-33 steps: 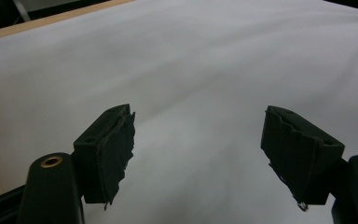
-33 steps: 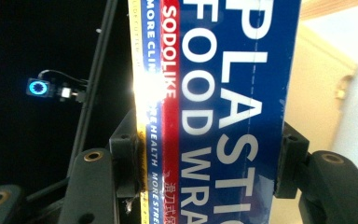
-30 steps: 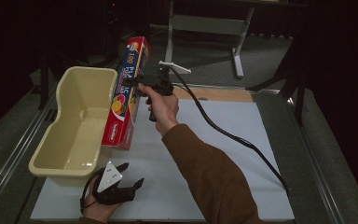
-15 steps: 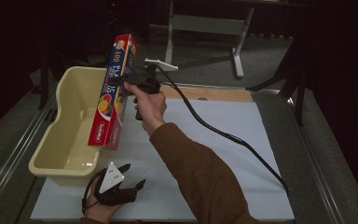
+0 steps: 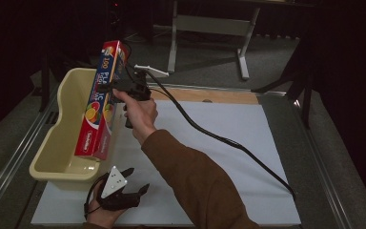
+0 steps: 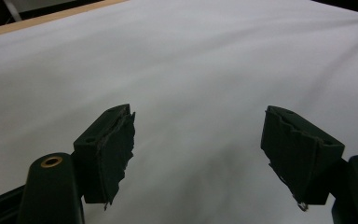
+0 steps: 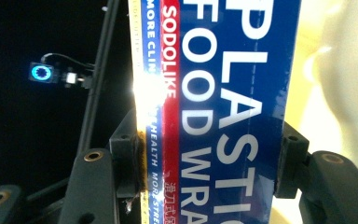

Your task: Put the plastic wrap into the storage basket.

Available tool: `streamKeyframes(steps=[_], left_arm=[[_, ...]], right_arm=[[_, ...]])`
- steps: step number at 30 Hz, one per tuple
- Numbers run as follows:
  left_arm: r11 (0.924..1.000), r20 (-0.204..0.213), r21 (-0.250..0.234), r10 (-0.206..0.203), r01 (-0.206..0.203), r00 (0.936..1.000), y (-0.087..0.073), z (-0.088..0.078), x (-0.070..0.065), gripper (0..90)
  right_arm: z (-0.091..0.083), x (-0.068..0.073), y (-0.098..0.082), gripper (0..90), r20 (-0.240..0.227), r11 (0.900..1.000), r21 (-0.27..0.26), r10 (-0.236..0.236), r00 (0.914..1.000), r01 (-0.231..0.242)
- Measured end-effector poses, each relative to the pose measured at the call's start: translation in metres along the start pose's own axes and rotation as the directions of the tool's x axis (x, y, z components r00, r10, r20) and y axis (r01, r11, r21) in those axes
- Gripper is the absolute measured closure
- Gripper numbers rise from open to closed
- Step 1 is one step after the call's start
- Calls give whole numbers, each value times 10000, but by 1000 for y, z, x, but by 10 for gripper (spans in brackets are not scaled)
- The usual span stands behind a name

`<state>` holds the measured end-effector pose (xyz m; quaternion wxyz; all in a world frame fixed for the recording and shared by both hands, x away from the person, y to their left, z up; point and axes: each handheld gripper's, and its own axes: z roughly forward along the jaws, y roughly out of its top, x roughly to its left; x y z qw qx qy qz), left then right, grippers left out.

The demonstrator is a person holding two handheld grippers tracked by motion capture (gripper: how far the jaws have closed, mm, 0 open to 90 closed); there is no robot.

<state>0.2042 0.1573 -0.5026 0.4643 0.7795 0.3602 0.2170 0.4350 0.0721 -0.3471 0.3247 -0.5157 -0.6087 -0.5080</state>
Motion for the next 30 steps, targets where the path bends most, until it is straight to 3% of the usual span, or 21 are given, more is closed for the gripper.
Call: streamKeyframes(steps=[3,5,10,30], left_arm=[[10000,-15,-83,-8,8,10000,0,-1,0,254],[10000,11,-74,-63,63,10000,-1,-2,0,254],[9999,-7,-121,-81,81,10000,-1,-3,0,254],[9997,60,-201,-116,118,9999,-1,-3,1,254]], right_arm=[[8,3,-3,421,265,9993,115,-369,9990,366],[12,2,-5,420,140,9994,212,-285,9995,282],[24,-1,-9,420,354,9988,396,-289,9990,275],[46,-22,-17,414,875,9980,493,358,9955,-402]])
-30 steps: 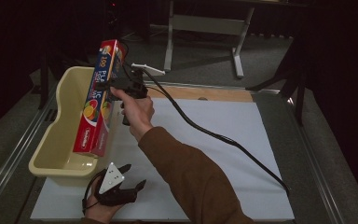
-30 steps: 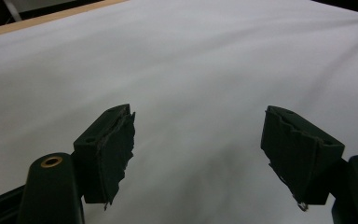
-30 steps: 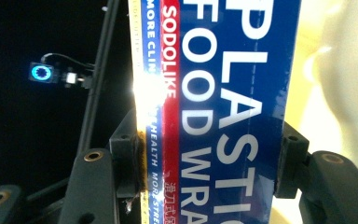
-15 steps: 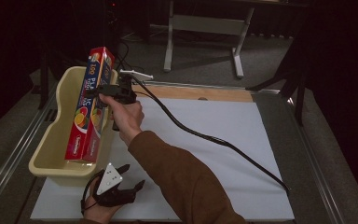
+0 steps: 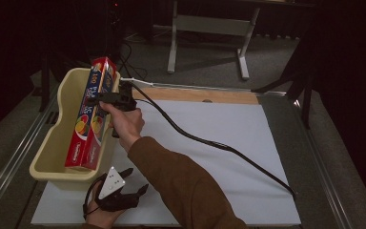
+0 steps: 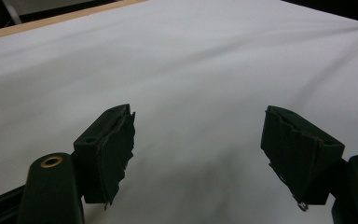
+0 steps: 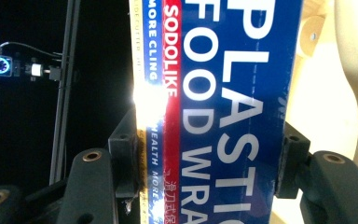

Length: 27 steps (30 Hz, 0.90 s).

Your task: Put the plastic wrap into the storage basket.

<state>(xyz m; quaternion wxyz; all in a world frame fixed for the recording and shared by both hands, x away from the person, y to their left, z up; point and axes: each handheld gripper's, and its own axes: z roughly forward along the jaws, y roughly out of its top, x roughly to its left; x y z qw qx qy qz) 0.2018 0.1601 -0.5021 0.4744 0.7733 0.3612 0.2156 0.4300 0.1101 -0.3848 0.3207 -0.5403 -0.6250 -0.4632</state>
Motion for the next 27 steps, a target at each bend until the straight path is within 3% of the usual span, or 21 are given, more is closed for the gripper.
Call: streamKeyframes(steps=[11,27], left_arm=[[10000,-23,-28,-78,77,10000,0,-1,1,254],[10000,-25,-55,-82,81,10000,0,-2,1,254]], right_arm=[[6,-2,-1,407,488,9997,-107,204,9986,-199],[14,-3,-2,399,806,9990,-118,450,9957,-441]])
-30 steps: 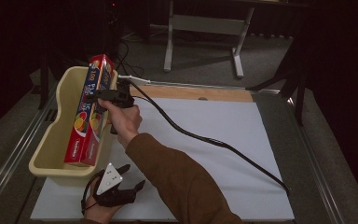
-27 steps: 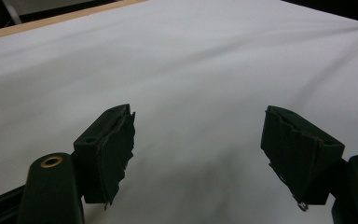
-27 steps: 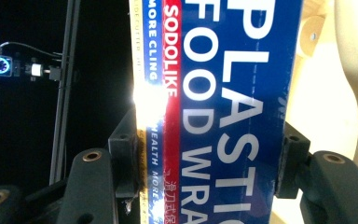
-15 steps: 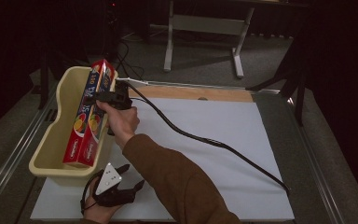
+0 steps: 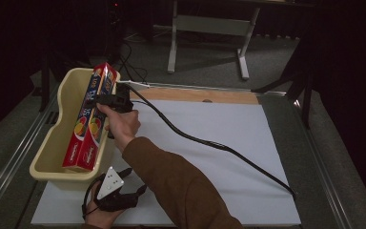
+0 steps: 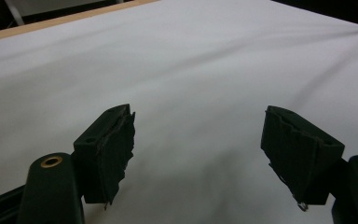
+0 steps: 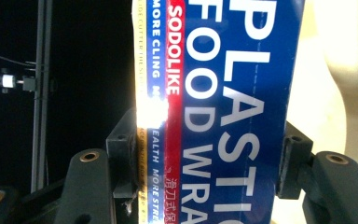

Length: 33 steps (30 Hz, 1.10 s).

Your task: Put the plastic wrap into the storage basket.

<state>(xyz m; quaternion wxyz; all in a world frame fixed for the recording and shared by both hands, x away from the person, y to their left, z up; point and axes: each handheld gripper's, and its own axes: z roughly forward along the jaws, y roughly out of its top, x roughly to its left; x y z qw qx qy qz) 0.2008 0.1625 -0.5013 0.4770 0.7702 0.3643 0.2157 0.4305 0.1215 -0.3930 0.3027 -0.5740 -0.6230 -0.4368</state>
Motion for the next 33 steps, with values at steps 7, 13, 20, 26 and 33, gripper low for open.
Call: streamKeyframes(steps=[7,13,20,26,33], left_arm=[[10000,-17,-36,-54,54,10000,0,-1,1,254],[10000,-16,-32,-87,87,10000,0,0,0,254],[10000,-54,-9,-28,28,10000,0,1,-1,254],[10000,-104,0,-22,22,9999,0,0,0,254],[10000,-168,-4,-9,9,9999,0,0,0,254]], right_arm=[[6,-6,-1,389,695,9991,373,-247,9973,221],[4,-8,3,365,863,9983,568,-204,9961,155],[-20,11,9,389,591,9965,525,-675,9960,644],[-29,11,8,394,656,9880,807,-1374,9883,1320],[-43,11,1,399,554,9472,1234,-3042,9510,2959]])
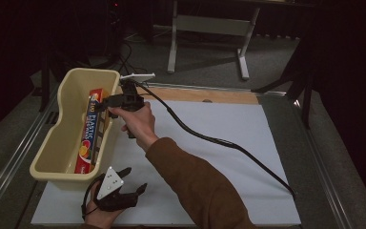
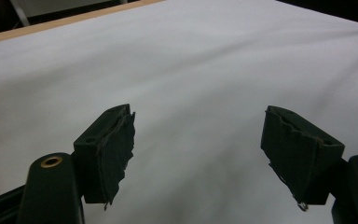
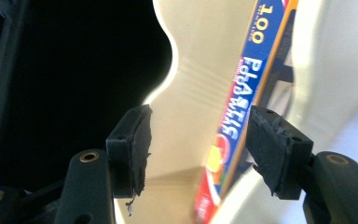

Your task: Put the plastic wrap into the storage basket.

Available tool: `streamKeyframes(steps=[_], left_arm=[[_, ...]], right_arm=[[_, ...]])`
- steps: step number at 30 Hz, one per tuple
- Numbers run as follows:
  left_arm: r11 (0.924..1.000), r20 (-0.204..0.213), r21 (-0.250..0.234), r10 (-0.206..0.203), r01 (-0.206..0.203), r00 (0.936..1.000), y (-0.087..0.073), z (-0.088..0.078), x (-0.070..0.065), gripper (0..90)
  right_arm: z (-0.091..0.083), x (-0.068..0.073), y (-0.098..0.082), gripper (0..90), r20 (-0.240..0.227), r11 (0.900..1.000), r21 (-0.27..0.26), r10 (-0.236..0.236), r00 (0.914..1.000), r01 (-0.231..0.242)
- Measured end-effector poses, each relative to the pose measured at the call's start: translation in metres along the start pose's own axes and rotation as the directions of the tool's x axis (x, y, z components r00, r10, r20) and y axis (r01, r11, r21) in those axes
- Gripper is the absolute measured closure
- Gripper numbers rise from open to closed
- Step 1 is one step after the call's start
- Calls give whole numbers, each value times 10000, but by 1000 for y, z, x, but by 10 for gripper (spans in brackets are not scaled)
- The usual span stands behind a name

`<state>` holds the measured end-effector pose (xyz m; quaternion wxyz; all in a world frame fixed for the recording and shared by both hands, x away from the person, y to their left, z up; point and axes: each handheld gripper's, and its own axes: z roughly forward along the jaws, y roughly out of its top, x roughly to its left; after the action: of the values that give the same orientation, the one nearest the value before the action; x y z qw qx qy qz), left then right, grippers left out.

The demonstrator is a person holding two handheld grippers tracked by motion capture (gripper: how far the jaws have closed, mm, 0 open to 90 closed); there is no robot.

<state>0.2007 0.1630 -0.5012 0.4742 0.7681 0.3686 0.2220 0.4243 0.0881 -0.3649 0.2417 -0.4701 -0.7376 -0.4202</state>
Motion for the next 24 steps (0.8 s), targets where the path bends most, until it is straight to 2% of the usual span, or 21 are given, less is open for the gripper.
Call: streamKeyframes(steps=[2,3,4,5,7,10,11,12,16,17,20,21,22,24], left_arm=[[10000,-10,-10,-27,27,10000,0,0,0,254],[10000,-9,-16,-32,32,10000,0,0,0,254],[10000,-8,-2,-28,28,10000,0,1,0,254],[10000,-6,6,-10,10,10000,0,1,-1,254],[10000,-8,4,-9,9,10000,0,1,-1,254],[10000,-11,6,16,-16,10000,1,2,-1,254],[10000,-19,13,25,-25,10000,1,2,-1,254],[10000,-24,20,32,-32,10000,1,2,-1,254],[10000,-29,28,43,-43,10000,1,2,-2,254],[10000,-37,25,44,-44,10000,1,2,-2,254],[10000,-64,-6,39,-39,10000,1,1,-2,254],[10000,-67,-5,38,-38,10000,1,1,-2,254],[10000,-73,4,44,-44,10000,1,1,-2,254],[10000,-75,-8,35,-35,10000,1,1,-2,254]], right_arm=[[-5,0,-4,399,102,9989,-50,-475,9988,476],[-11,0,-8,399,229,9960,-166,-879,9959,883],[-11,0,-8,399,229,9960,-166,-879,9959,883],[-17,0,-11,399,372,9925,-221,-1195,9921,1204],[-20,0,-13,399,514,9899,-255,-1377,9891,1391],[-30,-2,-18,397,915,9804,-281,-1920,9771,1952],[-35,-4,-22,396,1089,9741,-144,-2230,9687,2258],[-35,-4,-22,396,1089,9741,-144,-2230,9687,2258],[-47,-7,-30,408,1562,9539,107,-2978,9418,2998],[-50,-8,-33,414,1807,9436,220,-3286,9270,3303],[-55,-11,-42,420,2383,9039,662,-4255,8730,4225],[-57,-12,-46,422,2628,8833,847,-4661,8448,4610],[-58,-12,-49,422,2767,8684,962,-4927,8250,4864],[-61,-13,-56,422,3092,8341,1190,-5467,7782,5387]])
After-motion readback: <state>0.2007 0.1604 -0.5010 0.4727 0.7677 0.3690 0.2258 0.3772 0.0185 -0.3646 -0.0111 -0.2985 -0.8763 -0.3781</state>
